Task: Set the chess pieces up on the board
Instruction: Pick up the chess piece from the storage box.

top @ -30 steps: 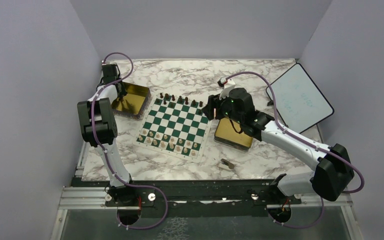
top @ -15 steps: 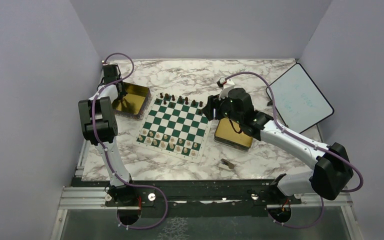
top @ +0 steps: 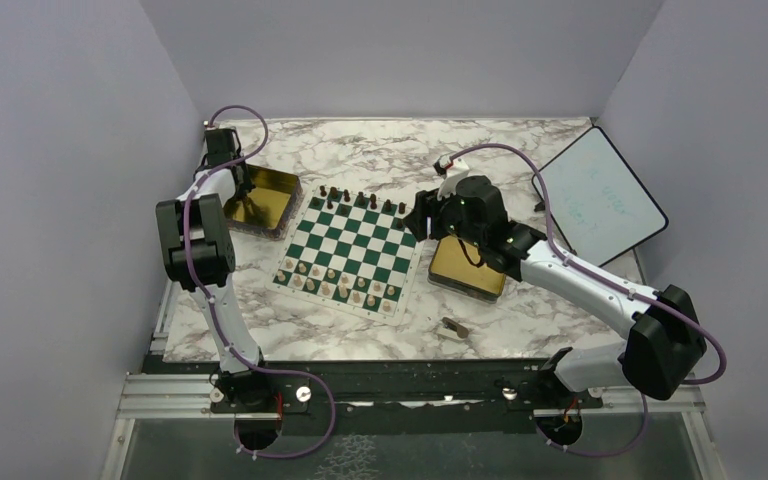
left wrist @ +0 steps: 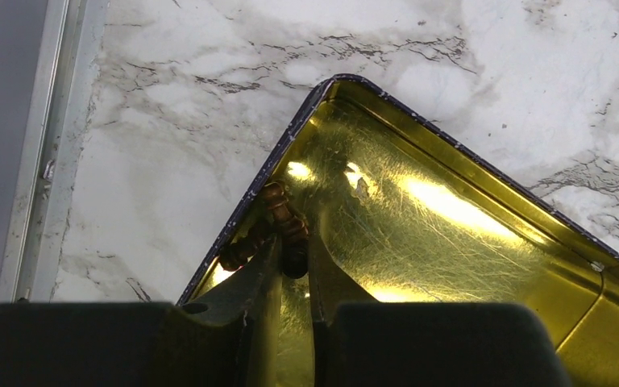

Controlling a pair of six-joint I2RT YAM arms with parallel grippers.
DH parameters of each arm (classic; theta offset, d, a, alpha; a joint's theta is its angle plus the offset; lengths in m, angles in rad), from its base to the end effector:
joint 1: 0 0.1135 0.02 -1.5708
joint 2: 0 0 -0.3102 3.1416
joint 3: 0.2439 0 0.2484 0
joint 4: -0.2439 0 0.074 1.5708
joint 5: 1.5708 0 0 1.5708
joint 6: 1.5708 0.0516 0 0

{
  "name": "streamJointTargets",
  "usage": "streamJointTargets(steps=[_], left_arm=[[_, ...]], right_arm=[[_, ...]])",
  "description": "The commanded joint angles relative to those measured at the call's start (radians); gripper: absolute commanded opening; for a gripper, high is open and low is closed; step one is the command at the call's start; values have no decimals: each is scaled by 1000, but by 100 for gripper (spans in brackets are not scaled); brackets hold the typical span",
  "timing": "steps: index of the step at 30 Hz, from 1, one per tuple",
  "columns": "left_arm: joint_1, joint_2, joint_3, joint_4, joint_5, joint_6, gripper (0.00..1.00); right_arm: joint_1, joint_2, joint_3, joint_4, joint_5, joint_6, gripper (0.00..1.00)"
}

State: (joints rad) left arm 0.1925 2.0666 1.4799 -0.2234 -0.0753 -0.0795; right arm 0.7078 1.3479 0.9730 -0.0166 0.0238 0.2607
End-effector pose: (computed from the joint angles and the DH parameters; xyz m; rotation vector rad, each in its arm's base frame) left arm 0.4783 0.0972 0.2120 -0.3585 2.3555 0.1434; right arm 0.2392 0.2031 0.3357 -0.4306 1.9662 0.6057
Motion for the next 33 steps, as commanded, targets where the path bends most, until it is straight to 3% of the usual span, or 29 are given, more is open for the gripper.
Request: streamJointTargets(steps=[1, 21, 33], left_arm=[[-10, -81, -8, -19, 40, -18, 15], [-62, -265, -62, -48, 154, -78, 15], [-318, -392, -116, -21, 98, -87, 15]], right_arm=[[9, 9, 13, 18, -9, -10, 62], [9, -18, -6, 25, -19, 7, 61], [9, -55, -47, 34, 7, 20, 62]])
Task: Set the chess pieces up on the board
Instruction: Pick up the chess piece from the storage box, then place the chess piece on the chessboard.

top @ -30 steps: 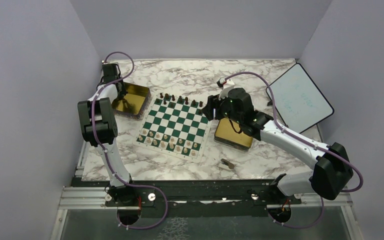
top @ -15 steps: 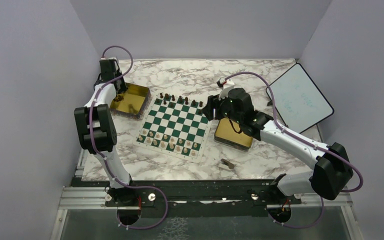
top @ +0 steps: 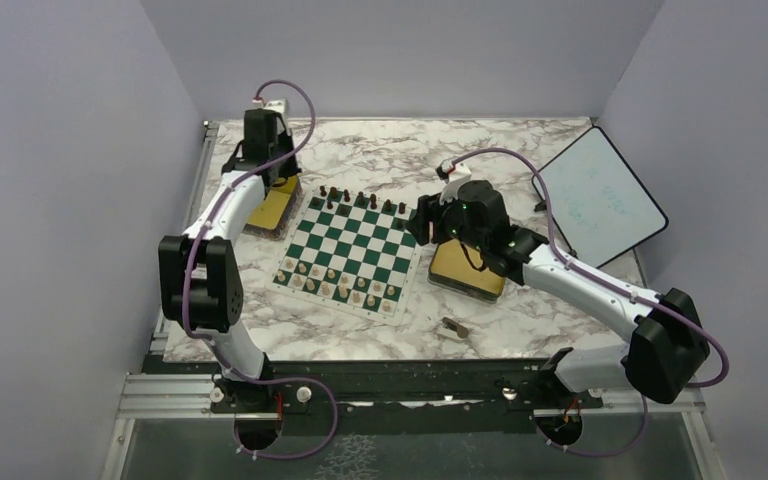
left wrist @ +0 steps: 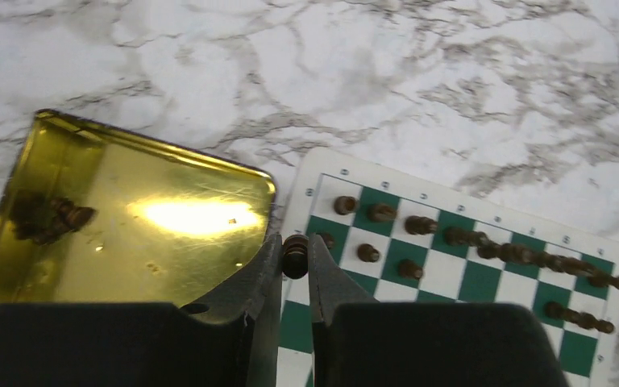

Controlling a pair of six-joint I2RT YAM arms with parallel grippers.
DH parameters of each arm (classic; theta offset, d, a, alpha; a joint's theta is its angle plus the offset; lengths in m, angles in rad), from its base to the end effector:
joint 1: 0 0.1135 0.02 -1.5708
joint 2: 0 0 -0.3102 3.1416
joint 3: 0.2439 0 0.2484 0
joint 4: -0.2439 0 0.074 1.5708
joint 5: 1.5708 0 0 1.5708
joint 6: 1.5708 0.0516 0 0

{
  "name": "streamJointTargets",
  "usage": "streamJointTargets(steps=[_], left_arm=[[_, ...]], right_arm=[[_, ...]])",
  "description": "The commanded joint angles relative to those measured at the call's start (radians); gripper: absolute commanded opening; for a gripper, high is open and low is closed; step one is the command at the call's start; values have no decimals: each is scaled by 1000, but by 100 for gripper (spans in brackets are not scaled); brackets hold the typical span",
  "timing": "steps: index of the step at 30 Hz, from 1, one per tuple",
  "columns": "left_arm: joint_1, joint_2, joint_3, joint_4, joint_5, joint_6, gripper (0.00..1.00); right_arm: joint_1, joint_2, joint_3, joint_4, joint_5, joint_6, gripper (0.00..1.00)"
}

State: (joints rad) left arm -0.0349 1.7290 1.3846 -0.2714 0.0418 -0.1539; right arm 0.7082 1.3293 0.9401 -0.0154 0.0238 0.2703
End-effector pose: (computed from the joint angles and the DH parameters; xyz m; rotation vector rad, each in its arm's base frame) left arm 0.4182 -0.0168 0.3224 -0.1066 2.1875 -0.1524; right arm 0.2340 0.1988 0.3293 -0.4247 1.9820 0.6070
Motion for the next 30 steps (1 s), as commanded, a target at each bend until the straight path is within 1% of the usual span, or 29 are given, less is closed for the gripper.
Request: streamJointTargets(steps=[1, 6, 8, 12, 15, 22, 30], left_arm=[[-111, -56, -23, 30, -24, -18, 15], [-213, -72, -73, 99, -34, -45, 15], [-251, -66, -91, 126, -67, -50, 15], [-296, -28, -132, 194, -67, -82, 15], [-334, 32, -123, 207, -75, -86, 15], [-363, 125, -94, 215, -79, -91, 16], [-367, 156, -108, 213, -90, -91, 15]], right_arm=[[8, -39, -15, 32, 9, 12, 62], [8, -62, -27, 29, 26, 11, 62], [8, -70, -32, 29, 33, 9, 62], [8, -74, -37, 29, 37, 7, 62], [8, -73, -39, 28, 40, 6, 62], [8, -73, -40, 25, 50, 1, 62], [8, -69, -43, 26, 57, -4, 62]])
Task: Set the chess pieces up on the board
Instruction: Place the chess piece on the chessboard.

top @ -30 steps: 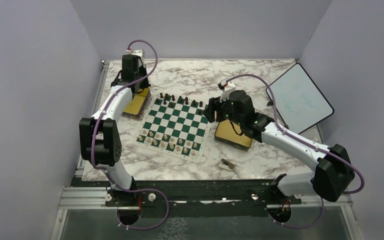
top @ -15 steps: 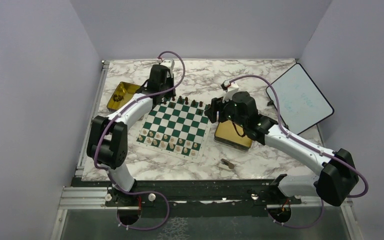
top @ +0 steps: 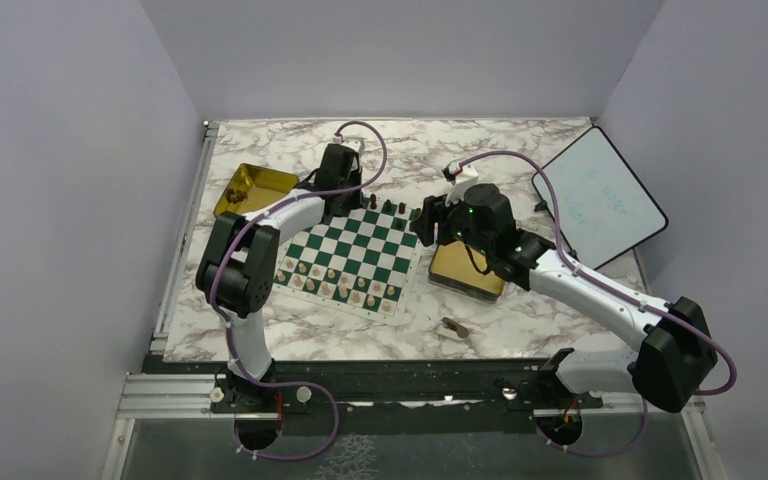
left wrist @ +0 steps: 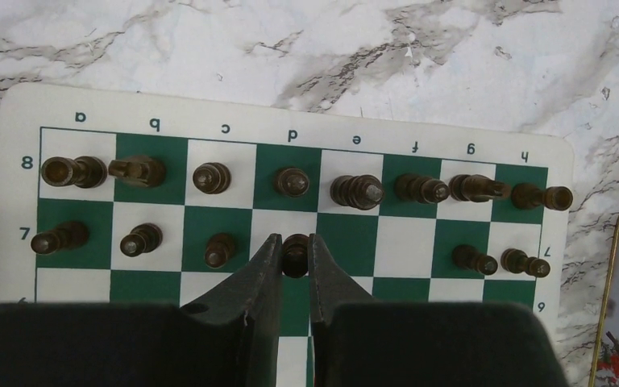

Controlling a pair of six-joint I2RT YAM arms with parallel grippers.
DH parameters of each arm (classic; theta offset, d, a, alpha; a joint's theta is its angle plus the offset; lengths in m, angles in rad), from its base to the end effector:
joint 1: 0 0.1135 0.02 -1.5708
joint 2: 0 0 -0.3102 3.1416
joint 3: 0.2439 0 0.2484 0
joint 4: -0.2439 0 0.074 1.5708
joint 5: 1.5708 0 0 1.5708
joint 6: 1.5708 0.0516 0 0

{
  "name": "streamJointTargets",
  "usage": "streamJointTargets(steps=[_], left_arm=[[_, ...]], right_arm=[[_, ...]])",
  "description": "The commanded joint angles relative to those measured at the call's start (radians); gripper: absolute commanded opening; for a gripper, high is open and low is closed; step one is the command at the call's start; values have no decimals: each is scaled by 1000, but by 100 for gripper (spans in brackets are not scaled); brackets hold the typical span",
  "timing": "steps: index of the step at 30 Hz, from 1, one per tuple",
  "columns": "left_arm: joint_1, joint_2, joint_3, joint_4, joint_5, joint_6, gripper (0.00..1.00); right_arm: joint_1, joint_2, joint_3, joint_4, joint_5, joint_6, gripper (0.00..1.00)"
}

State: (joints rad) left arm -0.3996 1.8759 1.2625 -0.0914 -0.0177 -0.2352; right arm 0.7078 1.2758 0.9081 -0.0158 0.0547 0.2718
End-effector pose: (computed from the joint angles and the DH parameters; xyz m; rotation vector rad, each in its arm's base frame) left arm 0.4061 -0.1705 0.2383 0.1791 2.2880 -0.3118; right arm 0.2242 0.1882 0.3327 -0.3965 1.9609 0.5868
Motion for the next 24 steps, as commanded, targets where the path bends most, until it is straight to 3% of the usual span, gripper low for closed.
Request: streamJointTargets(steps=[1, 24], left_arm=[[-2, 11, 11, 34, -30, -11, 15], [-4, 61, -20, 47, -46, 4, 16]], right_arm=[[9, -14, -11, 25, 26, -6, 62], [9, -6, -4, 24, 22, -8, 62]])
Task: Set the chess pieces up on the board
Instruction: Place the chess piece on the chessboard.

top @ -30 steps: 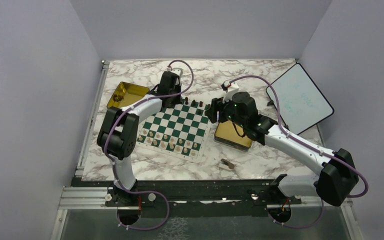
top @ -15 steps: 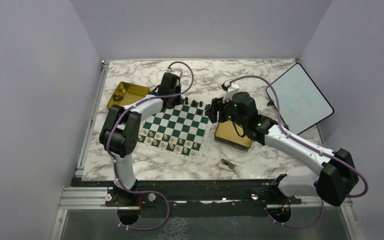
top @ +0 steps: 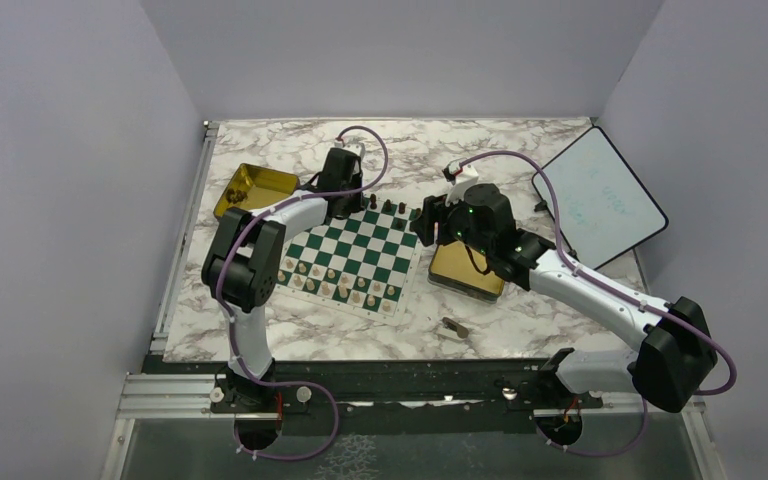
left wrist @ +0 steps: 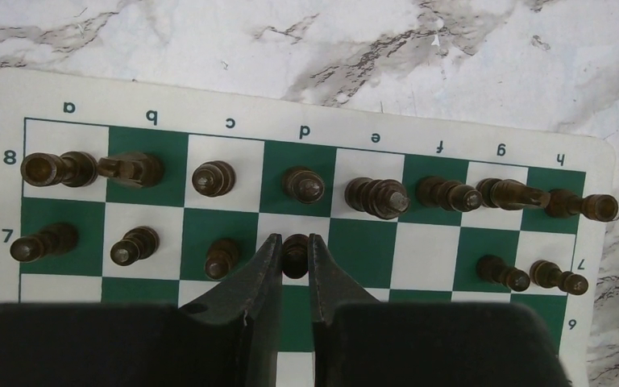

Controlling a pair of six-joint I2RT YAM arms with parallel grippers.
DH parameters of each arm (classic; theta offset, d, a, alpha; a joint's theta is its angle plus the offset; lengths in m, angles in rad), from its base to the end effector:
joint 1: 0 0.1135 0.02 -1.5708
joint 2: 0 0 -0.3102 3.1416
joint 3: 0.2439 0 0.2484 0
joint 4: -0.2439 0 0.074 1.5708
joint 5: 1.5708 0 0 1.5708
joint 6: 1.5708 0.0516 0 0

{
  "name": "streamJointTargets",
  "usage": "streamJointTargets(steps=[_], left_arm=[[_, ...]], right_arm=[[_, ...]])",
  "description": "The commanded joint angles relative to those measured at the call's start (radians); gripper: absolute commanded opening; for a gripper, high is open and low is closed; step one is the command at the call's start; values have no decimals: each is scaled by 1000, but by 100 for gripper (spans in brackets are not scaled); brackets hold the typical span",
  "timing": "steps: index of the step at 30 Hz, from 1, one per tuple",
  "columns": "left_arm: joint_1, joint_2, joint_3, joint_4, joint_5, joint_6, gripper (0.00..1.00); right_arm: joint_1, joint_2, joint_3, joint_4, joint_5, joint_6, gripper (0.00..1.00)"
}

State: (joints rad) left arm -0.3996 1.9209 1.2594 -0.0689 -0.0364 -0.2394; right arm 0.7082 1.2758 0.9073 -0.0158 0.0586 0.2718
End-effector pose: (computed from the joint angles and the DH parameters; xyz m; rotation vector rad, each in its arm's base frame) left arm 0.4125 -0.1722 0.2204 0.1667 2.3115 -0.2852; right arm 0.2242 0.1881 0.3324 -0.3944 1.9615 0.5830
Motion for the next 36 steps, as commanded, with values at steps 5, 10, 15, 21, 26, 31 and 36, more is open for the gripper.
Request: streamJointTargets(steps=[5, 10, 15, 21, 26, 31, 36], left_arm=[[-4, 28, -23, 29, -31, 9, 17], [-4, 37, -23, 30, -25, 3, 18], [-4, 43, -18, 24, -35, 9, 22], [-4, 35, -12, 10, -39, 15, 30], [-4, 14, 3, -11, -39, 23, 33], [-4, -22, 29, -40, -25, 25, 37], [-4, -70, 54, -60, -14, 22, 38]], right_arm=[[8, -7, -5, 25, 20, -8, 62], [8, -6, -3, 24, 23, -12, 62], [8, -7, -5, 22, 23, -14, 62], [8, -9, -6, 23, 25, -14, 62], [8, -7, -4, 24, 23, -13, 62], [8, -6, -1, 24, 17, -13, 62], [8, -3, 2, 27, 14, -12, 62]])
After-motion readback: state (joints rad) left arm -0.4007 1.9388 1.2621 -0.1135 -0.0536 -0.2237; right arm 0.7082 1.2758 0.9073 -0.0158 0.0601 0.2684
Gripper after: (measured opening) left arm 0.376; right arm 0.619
